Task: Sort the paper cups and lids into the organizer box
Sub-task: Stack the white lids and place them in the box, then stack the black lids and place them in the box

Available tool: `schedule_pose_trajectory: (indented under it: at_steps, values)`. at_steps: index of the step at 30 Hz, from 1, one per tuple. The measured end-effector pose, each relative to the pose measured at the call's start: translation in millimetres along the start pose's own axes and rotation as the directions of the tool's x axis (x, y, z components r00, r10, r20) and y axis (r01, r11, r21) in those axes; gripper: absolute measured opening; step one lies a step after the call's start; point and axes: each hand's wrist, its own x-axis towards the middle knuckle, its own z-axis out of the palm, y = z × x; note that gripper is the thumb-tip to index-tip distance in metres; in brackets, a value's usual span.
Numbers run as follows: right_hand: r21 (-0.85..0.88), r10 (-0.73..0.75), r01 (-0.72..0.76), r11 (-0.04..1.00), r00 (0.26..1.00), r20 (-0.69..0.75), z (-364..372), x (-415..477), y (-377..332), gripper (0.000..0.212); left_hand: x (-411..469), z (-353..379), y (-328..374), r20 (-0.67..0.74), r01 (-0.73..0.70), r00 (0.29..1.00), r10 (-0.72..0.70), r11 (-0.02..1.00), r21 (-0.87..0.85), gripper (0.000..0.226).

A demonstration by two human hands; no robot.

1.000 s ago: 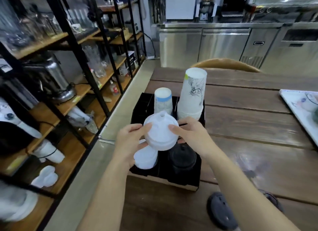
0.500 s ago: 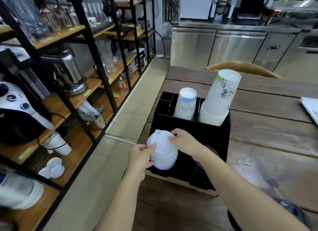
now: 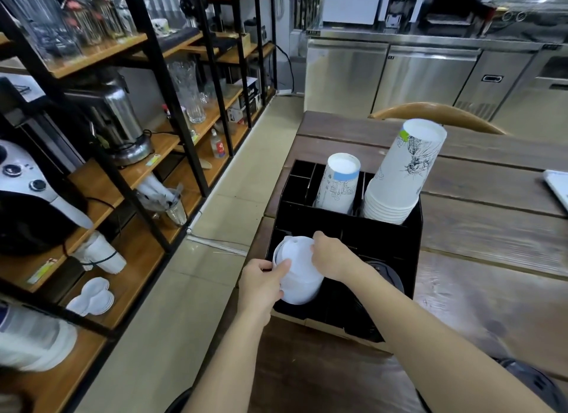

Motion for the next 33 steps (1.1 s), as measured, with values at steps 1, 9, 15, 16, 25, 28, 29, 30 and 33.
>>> schedule_pose_trajectory:
  at_steps: [1,9,15,16,25,28,29,30,33]
  values:
    - [-0.031,-0.01,0.01,0.999,1.0,-0.013,1.3,1.4,0.4,0.016,-0.4,-0.4,1.1,0.002,0.0,1.0,0.0,1.0,0.006,0.019]
    - [-0.41,-0.159,0.055,0.91,0.962,-0.224,7.2,-3.0,1.4,0.025,0.7,-5.1,3.7,0.036,-0.008,0.999,0.004,0.995,0.102,0.02]
    - [-0.121,-0.185,0.145,0.982,0.873,-0.451,-18.6,-26.0,14.6,0.033,-21.4,9.4,12.9,-0.058,-0.284,0.94,0.336,0.866,0.413,0.017]
    - [-0.075,-0.18,0.164,0.984,0.857,-0.483,-24.3,-32.5,19.8,0.032,-27.2,15.2,15.8,-0.051,-0.344,0.913,0.406,0.829,0.442,0.017]
    - [0.098,0.008,0.088,0.991,0.702,-0.713,-42.4,-94.3,106.3,0.026,-89.6,97.7,-3.0,0.442,-0.788,0.612,0.656,0.462,0.407,0.025]
    - [0.129,0.095,-0.005,0.992,0.708,-0.7,-31.9,-119.7,140.7,0.026,-103.8,122.4,-32.9,0.617,-0.814,0.578,0.535,0.428,0.392,0.028]
    - [0.14,0.133,-0.051,0.989,0.721,-0.68,-26.2,-127.5,152.6,0.028,-106.9,129.0,-43.2,0.665,-0.813,0.577,0.475,0.416,0.408,0.03]
    - [0.151,0.175,-0.1,0.983,0.739,-0.651,-19.8,-135.2,164.2,0.03,-109.0,135.4,-53.2,0.704,-0.809,0.579,0.412,0.401,0.43,0.033]
    - [0.183,0.306,-0.246,0.952,0.802,-0.513,3.0,-155.0,188.4,0.037,-110.0,146.0,-79.2,0.749,-0.762,0.629,0.209,0.356,0.541,0.046]
